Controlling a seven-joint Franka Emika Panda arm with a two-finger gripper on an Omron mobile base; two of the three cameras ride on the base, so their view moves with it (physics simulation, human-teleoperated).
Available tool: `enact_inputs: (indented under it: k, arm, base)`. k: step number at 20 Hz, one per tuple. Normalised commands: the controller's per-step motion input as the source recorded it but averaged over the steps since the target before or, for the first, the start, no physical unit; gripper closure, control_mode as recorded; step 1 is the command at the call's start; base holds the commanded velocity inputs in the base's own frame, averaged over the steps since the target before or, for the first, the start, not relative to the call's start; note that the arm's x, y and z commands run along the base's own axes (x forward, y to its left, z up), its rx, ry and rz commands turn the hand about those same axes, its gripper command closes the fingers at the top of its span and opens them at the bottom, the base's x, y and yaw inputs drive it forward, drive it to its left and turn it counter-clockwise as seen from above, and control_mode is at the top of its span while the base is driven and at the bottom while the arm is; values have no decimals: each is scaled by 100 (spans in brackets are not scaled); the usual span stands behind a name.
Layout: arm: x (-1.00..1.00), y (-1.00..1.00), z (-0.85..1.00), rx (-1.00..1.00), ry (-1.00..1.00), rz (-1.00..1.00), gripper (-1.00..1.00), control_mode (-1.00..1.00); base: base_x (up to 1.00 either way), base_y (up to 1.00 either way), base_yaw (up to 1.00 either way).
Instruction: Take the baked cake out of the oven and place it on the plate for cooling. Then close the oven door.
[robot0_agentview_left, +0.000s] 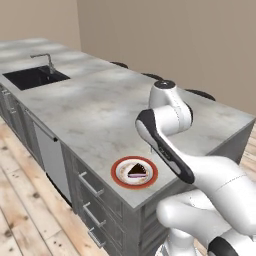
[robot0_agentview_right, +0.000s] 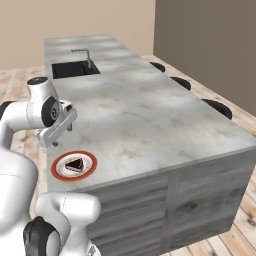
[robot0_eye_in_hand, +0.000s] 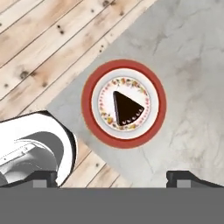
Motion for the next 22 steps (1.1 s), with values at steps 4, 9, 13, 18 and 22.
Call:
enact_inputs:
  k: [4,9,13,18,22]
  arm:
    - [0,-20,0,0,0,-92,-100,-100]
    - [-6,-40,0,0,0,-82,-100,-100]
    - [-41,-43,0,6,0,-63,-100,-100]
    - [-68,-20,0,11,-5,-44,-100,-100]
    - [-74,0,0,10,-19,-25,-100,-100]
  base:
    - [0,0,0]
    - [0,0,0]
    - [0,0,0]
    - [0,0,0]
    - [0,0,0]
